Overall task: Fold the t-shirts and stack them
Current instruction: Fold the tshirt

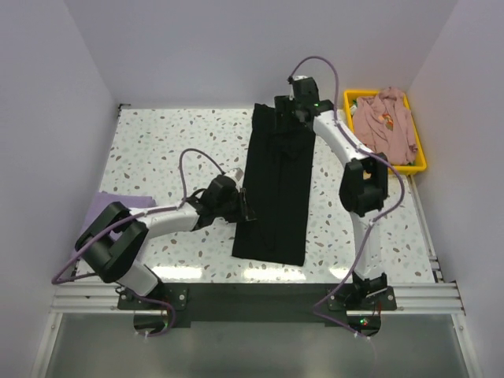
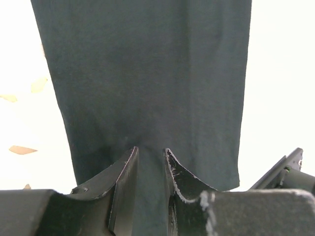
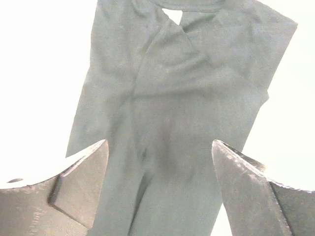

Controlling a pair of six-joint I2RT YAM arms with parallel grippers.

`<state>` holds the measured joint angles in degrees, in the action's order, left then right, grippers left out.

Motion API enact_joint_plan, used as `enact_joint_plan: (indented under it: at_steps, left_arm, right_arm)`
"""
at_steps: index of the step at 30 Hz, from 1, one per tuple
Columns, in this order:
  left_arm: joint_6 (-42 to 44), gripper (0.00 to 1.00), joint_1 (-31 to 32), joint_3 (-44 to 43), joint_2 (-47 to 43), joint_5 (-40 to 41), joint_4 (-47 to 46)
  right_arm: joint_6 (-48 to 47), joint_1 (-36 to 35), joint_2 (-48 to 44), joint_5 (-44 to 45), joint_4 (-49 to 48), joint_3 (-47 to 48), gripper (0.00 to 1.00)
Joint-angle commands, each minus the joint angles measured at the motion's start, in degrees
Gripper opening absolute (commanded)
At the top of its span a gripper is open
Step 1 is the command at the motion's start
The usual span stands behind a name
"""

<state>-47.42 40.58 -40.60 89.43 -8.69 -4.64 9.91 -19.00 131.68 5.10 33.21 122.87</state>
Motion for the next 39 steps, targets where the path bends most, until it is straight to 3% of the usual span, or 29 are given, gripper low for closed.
enact_joint_plan:
  at_steps: [1, 6, 11, 15, 22, 39]
  left_arm:
    - [4.70, 0.31, 0.20, -2.12, -6.62, 2.09, 4.54]
    - [6.11, 0.28, 0.99, 1.22, -10.76, 4.20, 9.74]
    - [5.41, 0.29, 4.33, 5.96, -12.96, 6.31, 12.12]
    - [3.22, 0.39, 5.39, 11.32, -15.94, 6.93, 10.71]
    - [2.86, 0.50, 5.65, 14.50, -21.75, 7.55, 10.62]
    - [3.30, 0.45, 8.37, 12.74, -17.71, 6.84, 13.87]
  right_arm:
    - [8.17, 0.02, -15.37, 0.53, 0.54, -9.54, 0.88]
    - [13.46, -2.52, -32.33, -0.45, -7.00, -40.69, 0.77]
    - [17.41, -7.09, -48.23, 1.65, -8.60, -61.84, 0.66]
    - [22.60, -11.74, -59.06, -1.32, -10.27, -77.91, 0.63]
    - [29.81, -15.09, -71.64, -1.50, -6.59, -89.11, 0.59]
    - [33.51, -17.91, -73.58, -12.92, -3.07, -97.29, 0.54]
